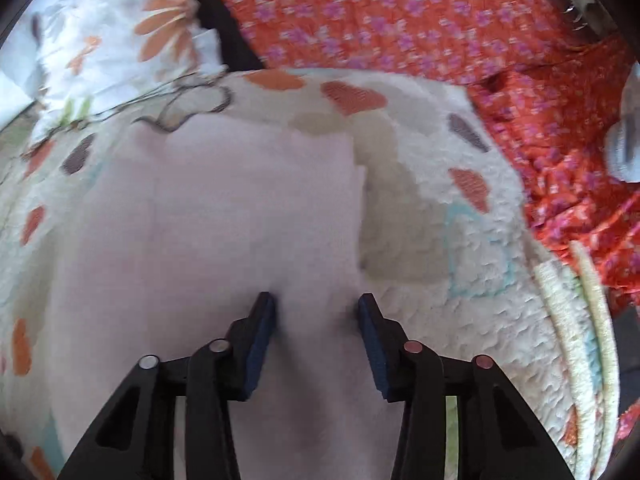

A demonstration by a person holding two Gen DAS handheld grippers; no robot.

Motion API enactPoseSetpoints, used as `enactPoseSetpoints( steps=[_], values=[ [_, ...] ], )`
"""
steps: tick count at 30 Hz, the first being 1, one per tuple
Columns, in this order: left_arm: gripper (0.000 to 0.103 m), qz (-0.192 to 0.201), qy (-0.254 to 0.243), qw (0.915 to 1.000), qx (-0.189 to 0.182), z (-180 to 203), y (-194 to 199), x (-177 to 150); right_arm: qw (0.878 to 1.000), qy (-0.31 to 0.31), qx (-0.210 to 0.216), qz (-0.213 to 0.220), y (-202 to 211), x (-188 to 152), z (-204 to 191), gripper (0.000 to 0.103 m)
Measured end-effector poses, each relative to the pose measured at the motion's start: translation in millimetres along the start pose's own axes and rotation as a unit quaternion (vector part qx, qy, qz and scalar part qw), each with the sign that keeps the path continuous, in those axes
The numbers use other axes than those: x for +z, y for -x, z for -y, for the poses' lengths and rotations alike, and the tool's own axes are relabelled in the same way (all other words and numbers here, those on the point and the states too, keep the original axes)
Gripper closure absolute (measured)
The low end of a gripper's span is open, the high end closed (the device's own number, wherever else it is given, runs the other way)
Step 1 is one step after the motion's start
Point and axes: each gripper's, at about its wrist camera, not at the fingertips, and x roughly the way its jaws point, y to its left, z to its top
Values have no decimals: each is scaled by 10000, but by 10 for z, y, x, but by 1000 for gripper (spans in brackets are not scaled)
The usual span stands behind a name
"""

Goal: Fold small clothes

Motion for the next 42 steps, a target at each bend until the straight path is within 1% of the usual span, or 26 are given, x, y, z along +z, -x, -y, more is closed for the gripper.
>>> enactPoseSetpoints(
  steps=[1, 2, 3, 5, 6, 8, 10, 11, 14, 15, 17, 19, 21, 22, 23, 25, 26, 27, 31, 33, 34, 35, 36, 38, 40, 42],
  values=[
    [0, 6, 22, 10000, -23, -13, 11, 20, 9999, -100, -22, 18, 67, 19, -1, 53],
    [0, -2, 57, 10000, -52, -27, 14, 37, 9998, -174, 45, 74, 168, 24, -27, 53],
    [0, -9, 91, 9999, -73, -40, 14, 45, 9995, -194, 240, 101, 245, 22, -67, 53],
    [0, -35, 191, 9997, -136, -66, 14, 69, 9964, -200, 814, 86, 377, -6, -202, 53],
    [0, -35, 217, 9997, -143, -74, 17, 69, 9925, -214, 1206, 67, 430, -29, -289, 53],
    [0, -5, 254, 9996, -97, -92, 24, 63, 9793, -282, 2005, -69, 444, -45, -438, 53],
    [0, 31, 253, 9997, 7, -118, 33, 44, 9565, -499, 2856, -315, 378, -54, -560, 57],
    [0, 36, 263, 9996, 42, -133, 33, 36, 9444, -662, 3186, -469, 303, -69, -617, 57],
    [0, 25, 372, 9993, 65, -207, 45, 24, 9383, -834, 3236, -887, 15, -111, -690, 58],
    [0, 29, 404, 9992, 58, -228, 55, 22, 9367, -936, 3249, -907, -11, -107, -653, 64],
    [0, 62, 483, 9988, 33, -273, 92, 32, 9302, -1117, 3361, -961, 39, -78, -557, 65],
    [0, 114, 557, 9984, 15, -304, 122, 50, 9199, -1122, 3657, -859, 175, -64, -470, 65],
    [0, 178, 642, 9978, 20, -329, 140, 70, 9017, -1102, 4077, -921, 225, -65, -453, 65],
    [0, 195, 669, 9976, 27, -332, 138, 76, 8946, -1115, 4213, -990, 189, -60, -465, 65],
    [0, 202, 680, 9975, 33, -326, 128, 81, 8904, -1123, 4283, -1059, 133, -67, -510, 65],
    [0, 201, 631, 9978, 66, -299, 108, 80, 8897, -1092, 4273, -1179, -22, -35, -574, 65],
    [0, 210, 554, 9982, 117, -268, 92, 73, 8882, -1202, 4250, -1267, -176, 23, -606, 65],
    [0, 215, 492, 9984, 152, -246, 83, 67, 8894, -1301, 4198, -1257, -253, 84, -624, 65],
    [0, 155, 273, 9993, 194, -161, 22, 56, 9078, -1479, 3806, -958, -520, 527, -677, 65],
    [0, 138, 232, 9994, 205, -136, 0, 66, 9233, -1495, 3400, -981, -668, 753, -715, 65],
    [0, 141, 222, 9994, 207, -132, 0, 69, 9284, -1546, 3232, -985, -713, 820, -714, 65],
    [0, 151, 216, 9994, 207, -125, 1, 75, 9296, -1667, 3145, -955, -728, 883, -671, 65],
    [0, 163, 213, 9994, 201, -120, 5, 78, 9266, -1809, 3180, -877, -706, 925, -579, 64],
    [0, 175, 200, 9995, 175, -116, 15, 84, 9159, -1958, 3433, -702, -576, 935, -427, 61],
    [0, 188, 203, 9995, 138, -114, 27, 86, 9135, -1930, 3527, -628, -445, 857, -300, 57],
    [0, 247, 184, 9994, 175, -107, 47, 88, 9158, -1825, 3519, -643, -322, 684, -136, 56]
  ],
)
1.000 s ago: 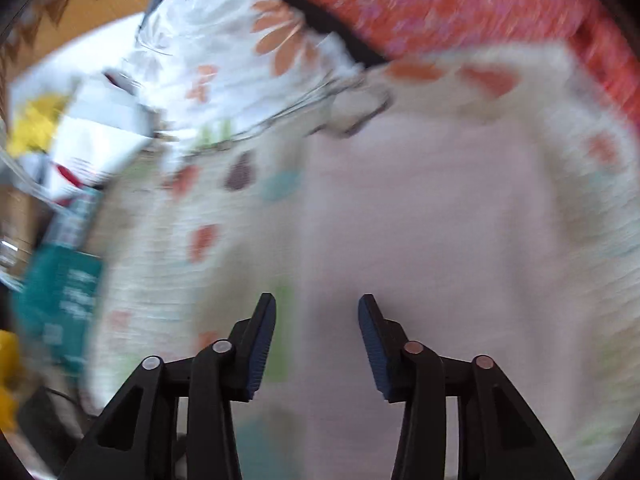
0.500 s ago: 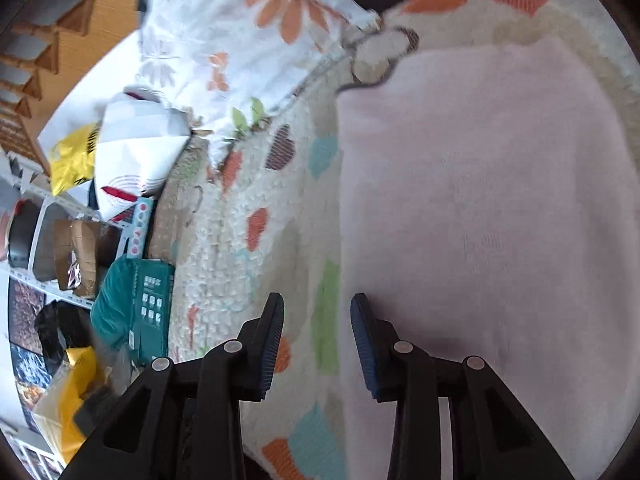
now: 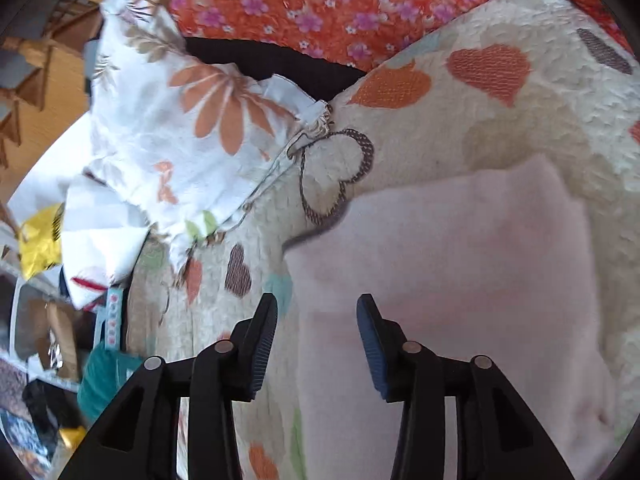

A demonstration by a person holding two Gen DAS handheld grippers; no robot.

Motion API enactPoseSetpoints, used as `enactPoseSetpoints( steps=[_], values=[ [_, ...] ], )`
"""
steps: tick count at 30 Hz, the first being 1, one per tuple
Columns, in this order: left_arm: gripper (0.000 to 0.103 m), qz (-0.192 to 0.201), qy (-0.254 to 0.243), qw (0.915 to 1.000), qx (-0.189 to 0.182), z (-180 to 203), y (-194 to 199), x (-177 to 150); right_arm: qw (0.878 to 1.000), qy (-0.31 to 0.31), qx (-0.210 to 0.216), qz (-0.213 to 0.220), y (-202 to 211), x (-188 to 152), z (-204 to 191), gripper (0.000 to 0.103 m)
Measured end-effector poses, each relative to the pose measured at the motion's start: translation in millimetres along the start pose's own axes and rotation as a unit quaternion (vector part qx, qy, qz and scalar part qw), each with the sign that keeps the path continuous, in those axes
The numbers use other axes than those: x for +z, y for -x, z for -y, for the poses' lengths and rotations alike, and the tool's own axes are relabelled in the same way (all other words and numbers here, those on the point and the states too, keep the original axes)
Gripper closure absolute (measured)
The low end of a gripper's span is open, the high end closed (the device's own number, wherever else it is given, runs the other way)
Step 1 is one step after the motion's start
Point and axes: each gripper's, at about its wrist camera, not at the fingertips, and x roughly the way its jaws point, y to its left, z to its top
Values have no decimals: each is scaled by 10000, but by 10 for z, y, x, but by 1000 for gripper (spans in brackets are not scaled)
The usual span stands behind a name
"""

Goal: Fold small clothes

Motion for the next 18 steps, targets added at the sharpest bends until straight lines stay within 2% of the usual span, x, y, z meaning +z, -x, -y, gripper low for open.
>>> enactPoseSetpoints(
  steps=[2, 5, 6, 8, 11, 14, 18],
  values=[
    [0, 131, -54, 9998, 141, 18, 28, -7, 9998, -13, -176, -52, 136, -134, 153, 54],
    [0, 365, -130, 9983, 430, 35, 68, -21, 9977, -284, -617, 1, 359, -320, 589, 55],
    [0, 478, -160, 9972, 550, 37, 94, -27, 9979, -390, -525, 33, 437, -356, 688, 60],
    [0, 752, -211, 9932, 861, 49, 174, -40, 9971, -510, -540, 186, 665, -449, 798, 61],
    [0, 1237, -269, 9836, 1281, 68, 355, -64, 9909, 41, -1271, 442, 983, -645, 646, 51],
    [0, 1515, -343, 9799, 1253, 99, 521, -90, 9823, 608, -1689, 536, 1166, -909, 481, 50],
    [0, 1835, -384, 9775, 970, 179, 738, -132, 9715, 1119, -1986, 648, 1318, -1317, 347, 46]
  ],
)
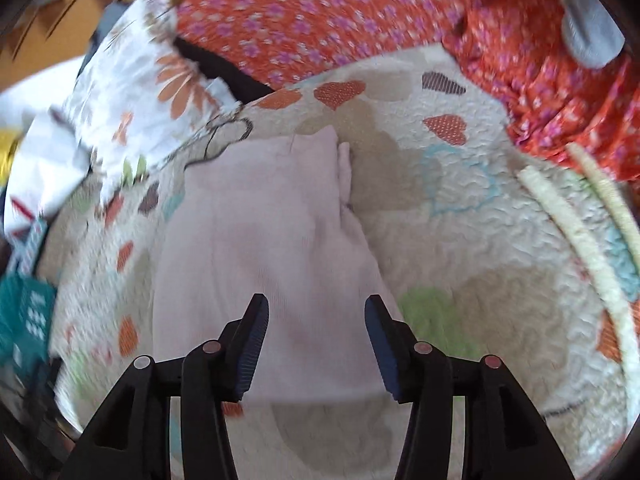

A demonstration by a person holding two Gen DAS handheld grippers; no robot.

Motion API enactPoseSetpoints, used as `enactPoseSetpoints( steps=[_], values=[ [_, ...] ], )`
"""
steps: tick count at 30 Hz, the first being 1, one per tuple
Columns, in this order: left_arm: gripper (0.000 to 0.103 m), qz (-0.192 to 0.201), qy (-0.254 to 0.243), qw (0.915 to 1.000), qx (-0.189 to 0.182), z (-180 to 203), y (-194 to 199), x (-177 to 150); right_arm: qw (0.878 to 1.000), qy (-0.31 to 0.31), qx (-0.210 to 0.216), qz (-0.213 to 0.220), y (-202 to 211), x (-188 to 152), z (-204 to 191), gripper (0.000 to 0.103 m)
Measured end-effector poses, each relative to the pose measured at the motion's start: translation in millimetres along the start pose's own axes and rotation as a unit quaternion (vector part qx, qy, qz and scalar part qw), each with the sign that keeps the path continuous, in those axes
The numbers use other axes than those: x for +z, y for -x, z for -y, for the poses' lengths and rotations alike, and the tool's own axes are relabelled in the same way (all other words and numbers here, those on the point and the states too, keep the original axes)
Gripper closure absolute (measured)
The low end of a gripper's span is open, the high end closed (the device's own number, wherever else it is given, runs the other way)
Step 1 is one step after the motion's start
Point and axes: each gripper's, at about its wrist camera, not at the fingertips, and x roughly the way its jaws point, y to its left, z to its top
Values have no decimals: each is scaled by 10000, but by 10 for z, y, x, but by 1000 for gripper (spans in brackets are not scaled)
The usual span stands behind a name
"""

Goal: Fold small clothes

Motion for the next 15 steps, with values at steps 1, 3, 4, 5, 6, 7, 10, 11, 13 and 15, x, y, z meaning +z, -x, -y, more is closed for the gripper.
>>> enactPoseSetpoints(
  steps=[1, 3, 4, 5, 6, 7, 10, 11, 13, 15],
  values=[
    [0, 48, 25, 9999, -121, 11, 48, 11, 9999, 94, -56, 40, 29, -65, -27, 45],
    [0, 82, 120, 9990, -421, 29, 156, 25, 9991, 316, -219, 171, 74, -202, -84, 43],
    [0, 77, 197, 9985, -503, 31, 192, 30, 9986, 397, -286, 222, 79, -253, -108, 42],
    [0, 49, 252, 9984, -507, 43, 204, 28, 9976, 496, -374, 295, 87, -327, -138, 41],
    [0, -50, 337, 9982, -492, 50, 202, 15, 9971, 535, -424, 346, 81, -367, -160, 41],
    [0, -131, 394, 9978, -512, 57, 188, -7, 9964, 561, -478, 411, 70, -418, -167, 41],
    [0, -456, 343, 9972, -479, 127, 65, -127, 9971, 468, -435, 411, 31, -492, -173, 41],
    [0, -595, 174, 9973, -405, 182, -19, -172, 9977, 422, -369, 380, 17, -499, -174, 41],
    [0, -754, -52, 9969, -231, 248, -123, -248, 9978, 456, -326, 358, 7, -512, -191, 41],
    [0, -943, -214, 9951, -187, 291, -232, -335, 9971, 544, -378, 385, 17, -527, -223, 40]
  ],
)
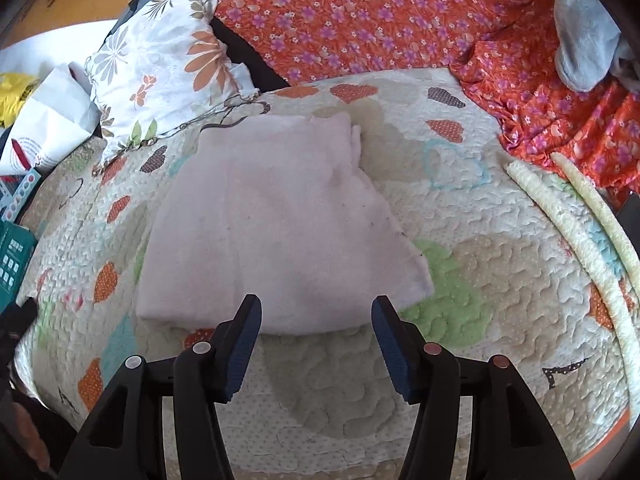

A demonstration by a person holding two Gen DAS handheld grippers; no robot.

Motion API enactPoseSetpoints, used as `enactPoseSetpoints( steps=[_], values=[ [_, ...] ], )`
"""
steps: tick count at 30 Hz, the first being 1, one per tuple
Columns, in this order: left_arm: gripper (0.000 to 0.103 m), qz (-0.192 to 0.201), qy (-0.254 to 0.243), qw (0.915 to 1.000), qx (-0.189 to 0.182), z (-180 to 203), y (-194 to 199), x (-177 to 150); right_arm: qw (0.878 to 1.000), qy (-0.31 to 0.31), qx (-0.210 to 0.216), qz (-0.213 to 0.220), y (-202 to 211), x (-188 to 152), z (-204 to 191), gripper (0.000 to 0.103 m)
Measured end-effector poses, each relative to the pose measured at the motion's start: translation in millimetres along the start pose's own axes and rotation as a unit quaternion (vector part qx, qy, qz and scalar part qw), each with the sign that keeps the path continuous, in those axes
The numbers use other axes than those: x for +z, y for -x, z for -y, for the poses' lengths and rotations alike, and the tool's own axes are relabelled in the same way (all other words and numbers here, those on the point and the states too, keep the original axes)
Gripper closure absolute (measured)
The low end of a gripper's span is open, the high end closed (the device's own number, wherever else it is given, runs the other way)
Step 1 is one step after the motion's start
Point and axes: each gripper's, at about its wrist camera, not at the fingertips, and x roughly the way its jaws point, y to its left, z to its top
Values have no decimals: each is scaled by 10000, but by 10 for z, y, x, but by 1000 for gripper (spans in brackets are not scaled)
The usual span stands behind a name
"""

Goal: Fold small clothes

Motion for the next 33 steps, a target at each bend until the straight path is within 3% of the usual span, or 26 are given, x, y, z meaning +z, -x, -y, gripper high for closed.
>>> enactPoseSetpoints(
  steps=[5, 13, 21, 33],
  values=[
    [0, -672, -184, 9975, -145, 71, -310, -166, 9998, 172, -86, 53, 14, -23, -96, 37],
    [0, -1265, -302, 9914, -115, 157, -626, -348, 9980, 587, -170, 180, 55, -42, -291, 32],
    [0, -1294, -163, 9913, -193, 127, -683, -363, 9956, 875, -257, 224, 58, -78, -397, 29],
    [0, -1348, 21, 9907, -205, 98, -702, -358, 9974, 692, -202, 87, -13, -92, -358, 29]
  ],
)
